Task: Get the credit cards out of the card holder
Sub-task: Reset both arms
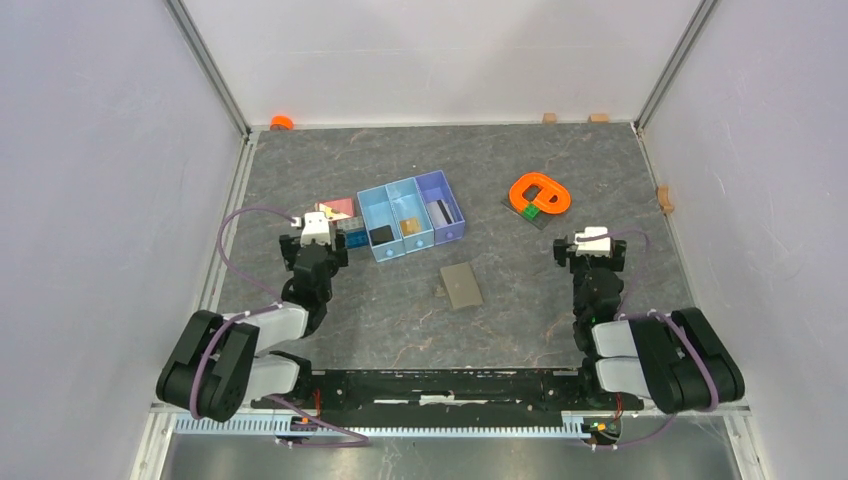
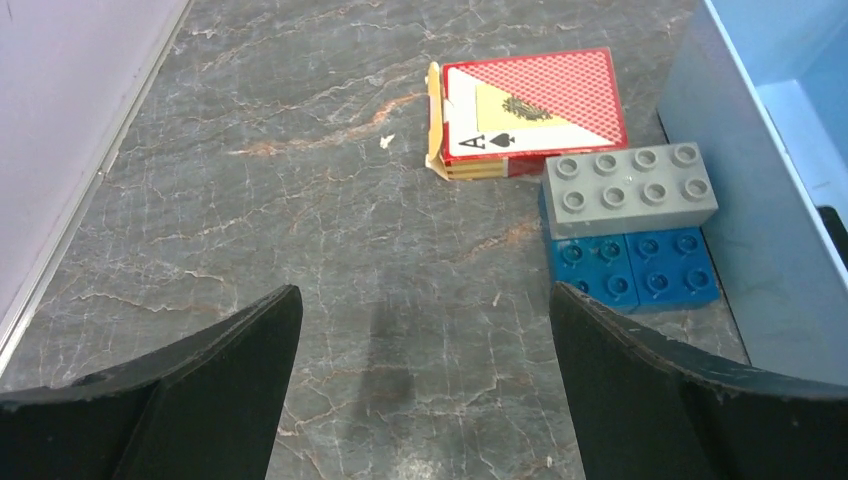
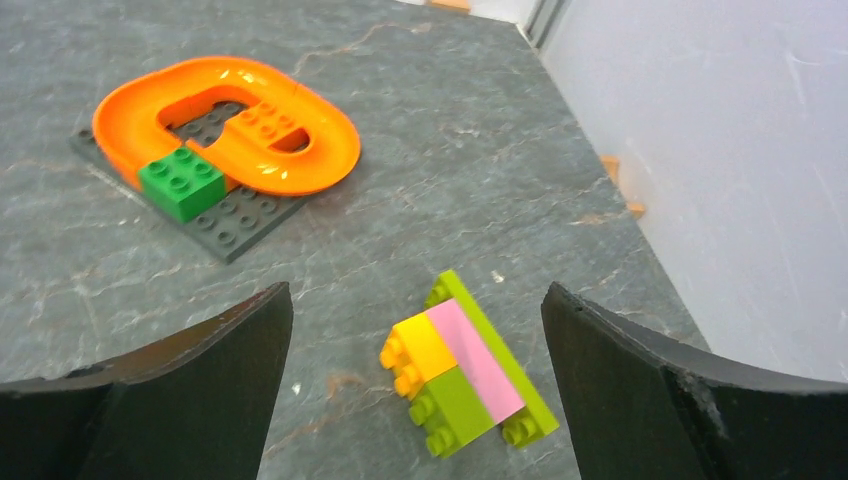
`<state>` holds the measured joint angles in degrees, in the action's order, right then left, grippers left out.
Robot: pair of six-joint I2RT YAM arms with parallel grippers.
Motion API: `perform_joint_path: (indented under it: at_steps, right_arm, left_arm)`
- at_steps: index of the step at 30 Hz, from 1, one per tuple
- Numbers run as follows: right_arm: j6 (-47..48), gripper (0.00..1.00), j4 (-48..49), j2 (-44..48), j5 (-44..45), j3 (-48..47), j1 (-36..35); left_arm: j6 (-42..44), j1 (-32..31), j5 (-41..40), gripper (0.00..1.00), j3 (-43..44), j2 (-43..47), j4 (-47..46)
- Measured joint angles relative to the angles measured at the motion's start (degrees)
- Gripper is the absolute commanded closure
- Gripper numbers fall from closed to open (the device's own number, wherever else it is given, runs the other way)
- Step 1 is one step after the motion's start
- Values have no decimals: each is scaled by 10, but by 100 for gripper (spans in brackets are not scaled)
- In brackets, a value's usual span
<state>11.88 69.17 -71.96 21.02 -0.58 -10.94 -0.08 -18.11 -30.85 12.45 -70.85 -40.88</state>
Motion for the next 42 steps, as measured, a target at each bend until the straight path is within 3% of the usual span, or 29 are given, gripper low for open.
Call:
perform_joint_path:
  at_steps: [5,18,23,25,42]
  right_arm:
    - [-1,1,98,-65,0,0,21]
    - [-11,1,110,-71,21,0,21]
    - [-11,2,110,-71,22,0,21]
    - [-11,1,110,-71,22,0,21]
    - [-11,1,110,-72,22,0,21]
  left_arm:
    - [-7,22,15,4,0,-3,-28]
    - [-6,68,63,9,-16,-8,-99]
    - [-6,108,120,0,-10,-118,-192]
    - [-6,120,140,0,0,-137,-159]
    - [-7,126,164,0,21,-138,-166]
